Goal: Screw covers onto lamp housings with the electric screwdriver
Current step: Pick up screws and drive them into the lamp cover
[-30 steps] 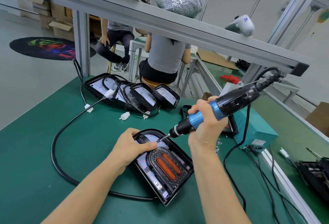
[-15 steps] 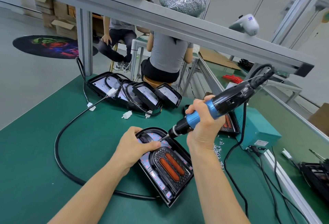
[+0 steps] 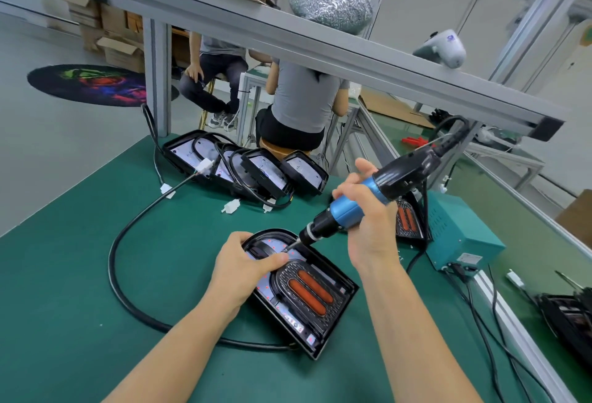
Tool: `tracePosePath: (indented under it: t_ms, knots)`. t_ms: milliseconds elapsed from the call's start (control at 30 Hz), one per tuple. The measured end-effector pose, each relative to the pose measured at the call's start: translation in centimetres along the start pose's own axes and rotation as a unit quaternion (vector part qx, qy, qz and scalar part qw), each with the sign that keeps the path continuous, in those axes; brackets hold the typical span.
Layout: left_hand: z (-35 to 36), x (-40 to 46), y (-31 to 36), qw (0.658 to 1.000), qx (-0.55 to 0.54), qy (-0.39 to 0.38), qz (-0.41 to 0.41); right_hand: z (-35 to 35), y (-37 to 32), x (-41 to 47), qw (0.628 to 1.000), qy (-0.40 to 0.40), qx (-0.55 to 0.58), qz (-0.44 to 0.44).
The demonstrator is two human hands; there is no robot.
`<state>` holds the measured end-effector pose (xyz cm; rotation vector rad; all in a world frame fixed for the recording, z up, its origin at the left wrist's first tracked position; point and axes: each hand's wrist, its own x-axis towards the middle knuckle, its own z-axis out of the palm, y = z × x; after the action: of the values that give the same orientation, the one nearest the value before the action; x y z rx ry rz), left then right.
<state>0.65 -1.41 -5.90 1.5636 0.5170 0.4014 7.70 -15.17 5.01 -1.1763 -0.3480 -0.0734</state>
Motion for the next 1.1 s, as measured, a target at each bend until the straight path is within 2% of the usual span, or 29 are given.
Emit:
tracePosePath:
  t_ms: [167, 433, 533, 700, 933, 1100]
  knots:
    - [0.1, -0.4, -0.3, 1.0, 0.003, -0.003, -0.006, 0.5, 0.1, -0.5, 0.999, 0.017, -0.028, -0.002]
    - [0.0, -0.2, -0.2, 1.0, 0.007, -0.004, -0.006, 0.0, 0.3, -0.3, 1.0, 0.019, 0.001, 0.004]
    - [0.1, -0.2, 0.0, 1.0, 0.009, -0.004, -0.001, 0.0, 0.2, -0.3, 1.0, -0.006, -0.009, -0.019]
    - [0.3, 0.0, 0.3, 1.0, 0.018, -0.008, 0.006, 0.1, 0.3, -0.2, 0.992, -0.095, -0.035, -0.07]
    - [0.6, 0.2, 0.8, 0.999, 0.024, -0.037, -0.001, 0.3, 0.5, -0.3, 0.986, -0.154, -0.024, -0.058]
    - [0.2, 0.2, 0.4, 0.999, 0.021, -0.033, -0.022, 0.0, 0.8, -0.3, 0.99, -0.127, -0.013, -0.055]
